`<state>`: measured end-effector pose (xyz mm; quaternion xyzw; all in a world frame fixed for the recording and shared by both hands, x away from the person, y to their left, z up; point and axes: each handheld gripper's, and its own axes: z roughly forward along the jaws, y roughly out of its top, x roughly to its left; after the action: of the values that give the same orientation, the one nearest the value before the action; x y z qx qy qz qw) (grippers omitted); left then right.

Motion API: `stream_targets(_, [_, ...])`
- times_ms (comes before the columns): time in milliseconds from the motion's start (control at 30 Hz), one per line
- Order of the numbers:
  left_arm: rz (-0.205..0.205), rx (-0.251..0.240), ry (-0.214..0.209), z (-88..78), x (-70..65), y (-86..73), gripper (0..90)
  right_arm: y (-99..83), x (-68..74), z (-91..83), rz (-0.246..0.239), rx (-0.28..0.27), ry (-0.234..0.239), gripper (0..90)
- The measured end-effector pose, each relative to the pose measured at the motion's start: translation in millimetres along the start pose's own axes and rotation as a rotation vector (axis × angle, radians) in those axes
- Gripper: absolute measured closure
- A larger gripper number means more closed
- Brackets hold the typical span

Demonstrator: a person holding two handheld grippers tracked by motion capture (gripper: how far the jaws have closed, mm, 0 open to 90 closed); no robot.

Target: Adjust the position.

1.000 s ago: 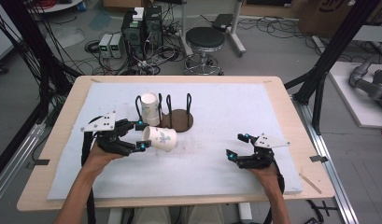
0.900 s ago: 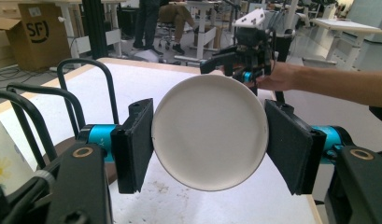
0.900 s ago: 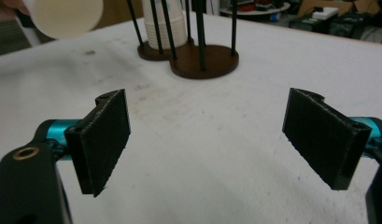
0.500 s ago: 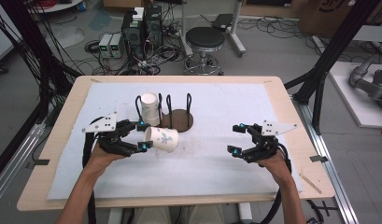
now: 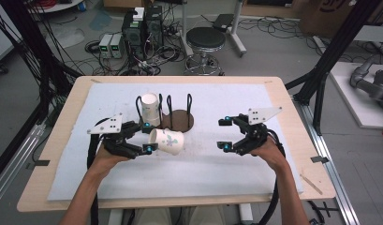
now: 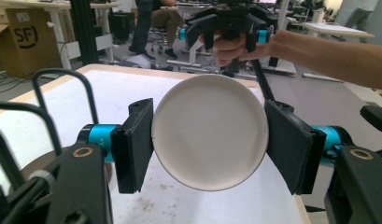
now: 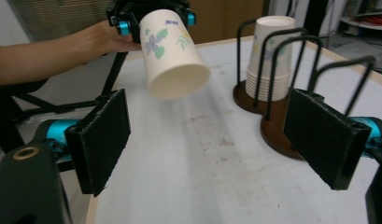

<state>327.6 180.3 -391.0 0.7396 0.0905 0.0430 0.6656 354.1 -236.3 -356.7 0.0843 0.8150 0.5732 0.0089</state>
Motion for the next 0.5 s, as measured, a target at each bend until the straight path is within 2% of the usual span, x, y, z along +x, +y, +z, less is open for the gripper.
stream_targets(100, [0.001,-0.001,-0.01,4.8,-2.0,0.8,35.9,4.4,-0.3,6.7,-0.01,0.01,0.019,15.5])
stream_targets(133, [0.002,-0.002,-0.015,6.5,-2.9,1.1,35.9,10.8,-0.4,15.6,-0.027,0.021,0.041,15.5])
stream_targets(267, [0.004,-0.006,-0.031,12.2,-5.5,2.5,35.9,17.1,0.2,26.3,-0.036,0.009,0.074,15.5])
stream_targets(400, [0.008,-0.004,-0.046,18.8,-7.4,3.7,35.9,25.3,2.2,44.4,-0.054,0.043,0.112,15.5])
stream_targets(500, [0.012,0.001,-0.058,23.5,-9.1,5.1,35.9,31.9,4.5,58.1,-0.07,0.047,0.143,15.5])
